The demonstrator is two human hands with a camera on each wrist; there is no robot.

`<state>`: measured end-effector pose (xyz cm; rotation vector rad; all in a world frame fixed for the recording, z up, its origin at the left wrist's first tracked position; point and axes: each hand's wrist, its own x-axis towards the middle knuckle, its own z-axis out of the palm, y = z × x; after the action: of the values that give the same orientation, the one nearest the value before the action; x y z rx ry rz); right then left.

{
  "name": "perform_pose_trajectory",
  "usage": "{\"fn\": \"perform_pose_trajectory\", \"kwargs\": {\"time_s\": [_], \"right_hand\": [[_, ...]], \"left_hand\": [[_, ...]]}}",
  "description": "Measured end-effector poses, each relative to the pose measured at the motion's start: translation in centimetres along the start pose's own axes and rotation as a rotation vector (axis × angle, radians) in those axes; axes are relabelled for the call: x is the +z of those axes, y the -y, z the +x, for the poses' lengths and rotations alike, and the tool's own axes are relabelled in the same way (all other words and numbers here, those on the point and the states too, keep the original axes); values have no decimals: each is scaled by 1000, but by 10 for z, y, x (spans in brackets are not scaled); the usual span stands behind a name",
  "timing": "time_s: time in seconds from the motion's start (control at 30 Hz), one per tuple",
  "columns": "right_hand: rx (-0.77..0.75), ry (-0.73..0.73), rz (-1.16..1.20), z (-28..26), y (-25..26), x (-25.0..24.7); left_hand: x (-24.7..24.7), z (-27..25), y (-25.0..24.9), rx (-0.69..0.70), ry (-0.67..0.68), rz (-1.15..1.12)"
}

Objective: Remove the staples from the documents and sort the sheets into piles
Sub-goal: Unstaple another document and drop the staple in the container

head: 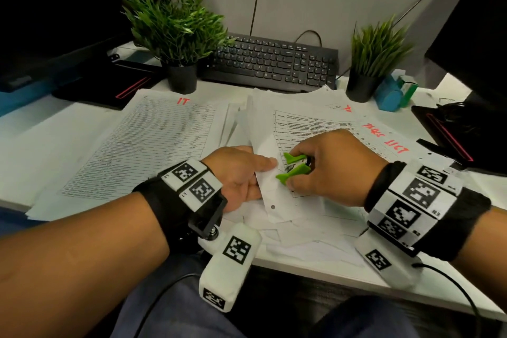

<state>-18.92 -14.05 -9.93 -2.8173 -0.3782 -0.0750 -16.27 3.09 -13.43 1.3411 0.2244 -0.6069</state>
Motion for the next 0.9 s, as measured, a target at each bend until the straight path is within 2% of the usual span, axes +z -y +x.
{"fn": "perform_pose_trajectory", "kwargs": {"time_s": [0.53, 0.9], "right_hand": [[-33, 5, -16, 1, 0, 3], [-94, 5, -236, -4, 13, -2]], "left_hand": [[-3, -4, 3, 49, 43, -59], [-4, -4, 4, 57, 75, -78]]}}
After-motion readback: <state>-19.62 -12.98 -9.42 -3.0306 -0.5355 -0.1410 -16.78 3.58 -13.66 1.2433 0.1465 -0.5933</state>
